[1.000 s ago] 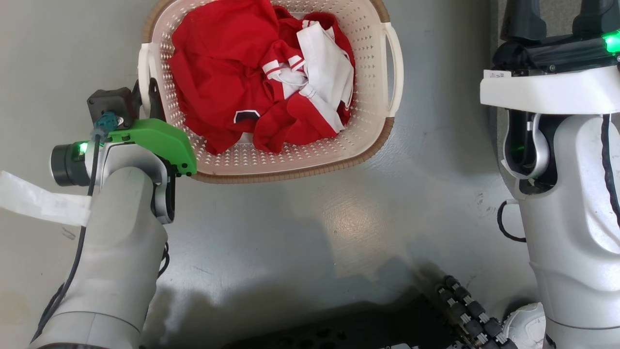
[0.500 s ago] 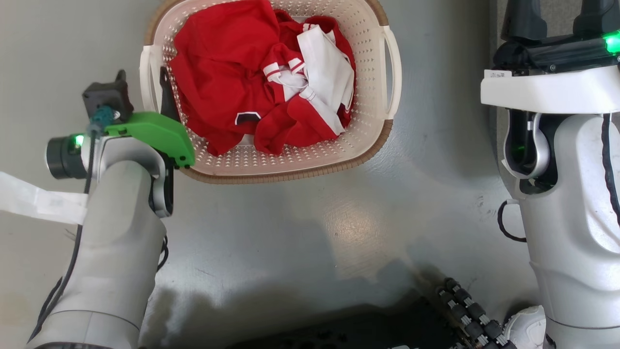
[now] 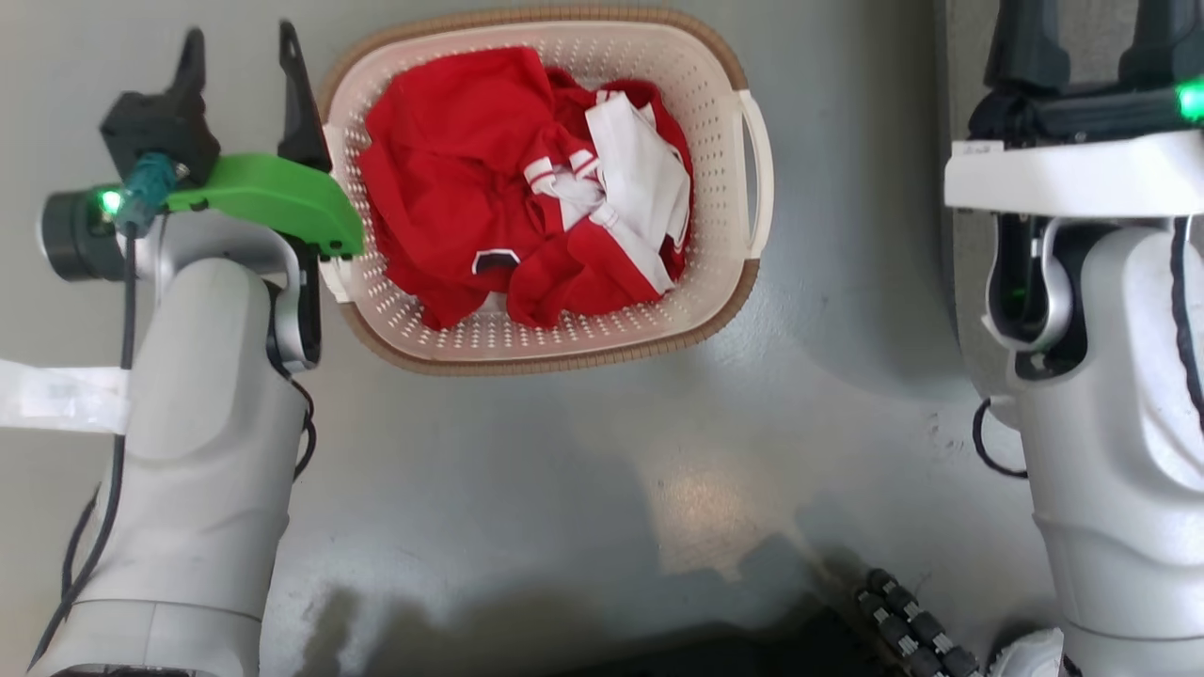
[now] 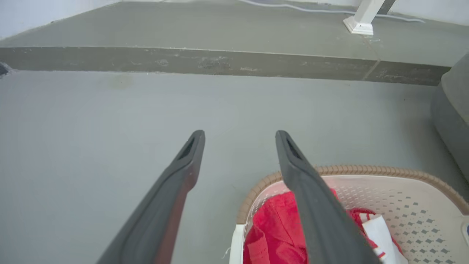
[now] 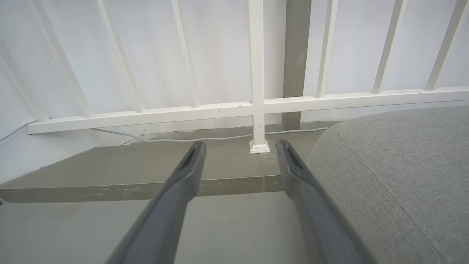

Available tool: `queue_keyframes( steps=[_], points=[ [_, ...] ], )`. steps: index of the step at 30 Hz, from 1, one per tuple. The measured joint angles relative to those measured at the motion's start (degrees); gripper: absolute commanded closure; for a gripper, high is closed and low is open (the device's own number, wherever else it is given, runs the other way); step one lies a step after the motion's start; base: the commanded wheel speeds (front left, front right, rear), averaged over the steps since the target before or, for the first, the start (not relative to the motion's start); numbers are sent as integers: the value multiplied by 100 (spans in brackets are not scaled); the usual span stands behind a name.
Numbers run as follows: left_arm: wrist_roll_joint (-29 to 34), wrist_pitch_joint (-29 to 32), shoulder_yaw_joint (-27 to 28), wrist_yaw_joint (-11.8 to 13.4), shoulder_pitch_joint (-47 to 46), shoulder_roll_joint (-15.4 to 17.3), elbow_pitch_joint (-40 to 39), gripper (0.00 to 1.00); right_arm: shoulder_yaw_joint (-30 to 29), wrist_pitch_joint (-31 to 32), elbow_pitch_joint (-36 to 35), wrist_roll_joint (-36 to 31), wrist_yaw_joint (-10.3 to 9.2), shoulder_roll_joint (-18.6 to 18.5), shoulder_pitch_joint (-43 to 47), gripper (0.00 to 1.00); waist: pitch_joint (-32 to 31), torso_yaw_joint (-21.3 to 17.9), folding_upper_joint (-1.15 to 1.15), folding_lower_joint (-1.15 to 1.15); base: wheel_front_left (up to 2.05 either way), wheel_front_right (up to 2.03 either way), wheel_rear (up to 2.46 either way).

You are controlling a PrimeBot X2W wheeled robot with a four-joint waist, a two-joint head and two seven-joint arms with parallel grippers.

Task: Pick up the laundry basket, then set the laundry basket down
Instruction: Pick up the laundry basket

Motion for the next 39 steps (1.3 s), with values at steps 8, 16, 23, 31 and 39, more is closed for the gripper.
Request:
queue_keyframes(
  steps=[8, 16, 23, 31, 39],
  points=[
    [97, 0, 190, 3, 461, 38, -711, 0, -27, 0, 303, -51, 31, 2, 463, 0, -458, 72, 0, 0, 0, 0, 0],
    [227, 0, 286, 3, 1111, 36, -1155, 0, 86, 0, 508, 31, 162, 5, 883, 0, -1049, 131, 0, 0, 0, 0, 0],
    [269, 0, 308, -5, 1876, 34, -1421, 0, 169, 0, 684, 136, 257, 7, 1321, 0, -1682, 180, 0, 0, 0, 0, 0],
    [289, 0, 437, -5, 2568, 34, -1508, 0, 248, 0, 868, 158, 266, 9, 1732, 0, -2247, 237, 0, 0, 0, 0, 0],
    [290, 0, 541, -5, 3295, 35, -1639, 0, 430, 0, 1098, 260, 308, 23, 2270, 0, -2902, 291, 0, 0, 0, 0, 0]
  ],
)
